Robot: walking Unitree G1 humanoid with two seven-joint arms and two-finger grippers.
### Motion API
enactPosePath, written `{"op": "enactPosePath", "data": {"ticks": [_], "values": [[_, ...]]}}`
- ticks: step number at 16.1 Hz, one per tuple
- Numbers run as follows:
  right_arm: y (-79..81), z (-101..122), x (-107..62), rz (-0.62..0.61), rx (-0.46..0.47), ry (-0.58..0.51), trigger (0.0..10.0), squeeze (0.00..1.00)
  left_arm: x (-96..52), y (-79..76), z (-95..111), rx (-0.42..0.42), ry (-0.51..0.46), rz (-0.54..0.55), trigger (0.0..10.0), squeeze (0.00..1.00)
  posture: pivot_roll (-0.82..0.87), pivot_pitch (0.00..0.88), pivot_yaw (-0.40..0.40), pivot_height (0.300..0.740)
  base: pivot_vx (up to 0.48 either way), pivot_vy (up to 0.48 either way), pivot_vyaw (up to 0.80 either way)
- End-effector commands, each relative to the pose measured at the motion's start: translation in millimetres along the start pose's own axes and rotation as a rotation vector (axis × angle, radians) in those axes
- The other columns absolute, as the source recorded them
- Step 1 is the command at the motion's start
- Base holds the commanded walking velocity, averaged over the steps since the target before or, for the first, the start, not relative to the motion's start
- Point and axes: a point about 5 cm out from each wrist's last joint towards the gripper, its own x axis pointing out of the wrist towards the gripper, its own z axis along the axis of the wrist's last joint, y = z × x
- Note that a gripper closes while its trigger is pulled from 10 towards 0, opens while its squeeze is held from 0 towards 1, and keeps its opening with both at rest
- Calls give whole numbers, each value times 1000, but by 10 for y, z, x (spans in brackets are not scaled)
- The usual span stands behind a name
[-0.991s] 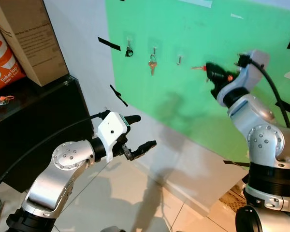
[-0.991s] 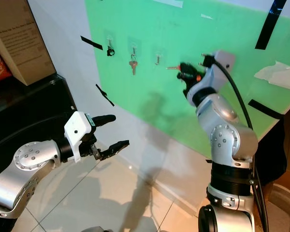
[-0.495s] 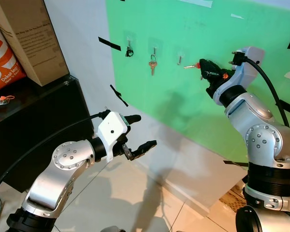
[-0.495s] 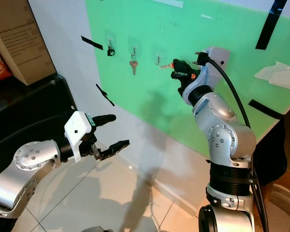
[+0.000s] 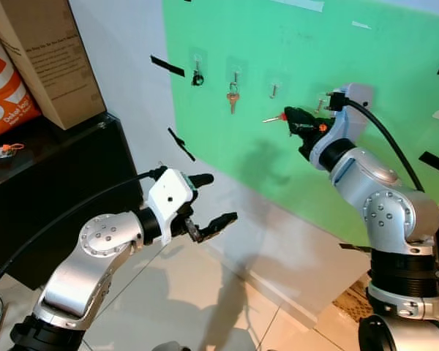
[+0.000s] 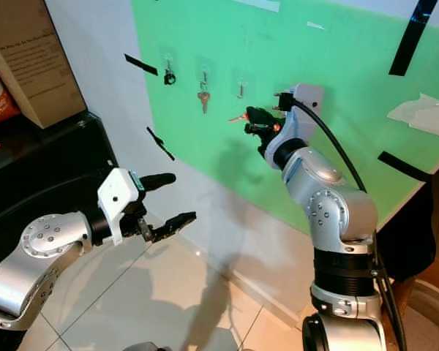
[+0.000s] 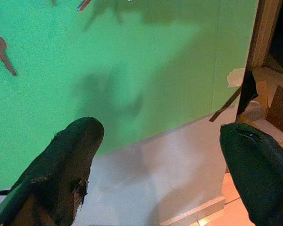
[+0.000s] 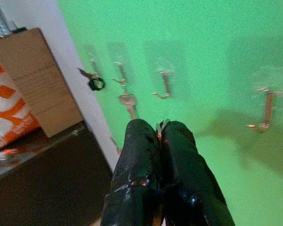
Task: Hang keys on a hook
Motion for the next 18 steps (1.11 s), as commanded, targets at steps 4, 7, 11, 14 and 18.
{"op": "enactPosePath", "data": {"ticks": [4,7,11,14,18], "values": [[-63,96,25,-45,17,-58,10000,0,9,11,30,15,-7,2,10000,0,-50,0,-4,740,0,0,0],[-121,114,52,-95,22,-72,10000,0,8,25,28,17,-5,6,10000,0,-48,0,-5,740,0,0,0],[-203,98,85,-173,20,-71,10000,0,15,31,32,19,-7,8,10000,0,-48,0,-3,740,0,0,0],[-247,98,91,-201,4,-72,10000,0,17,35,34,21,-8,11,10000,0,-48,0,-2,740,0,0,0],[32,212,-70,121,18,-100,10000,0,64,210,156,44,-81,163,10000,0,-54,0,-4,740,0,0,0]]}}
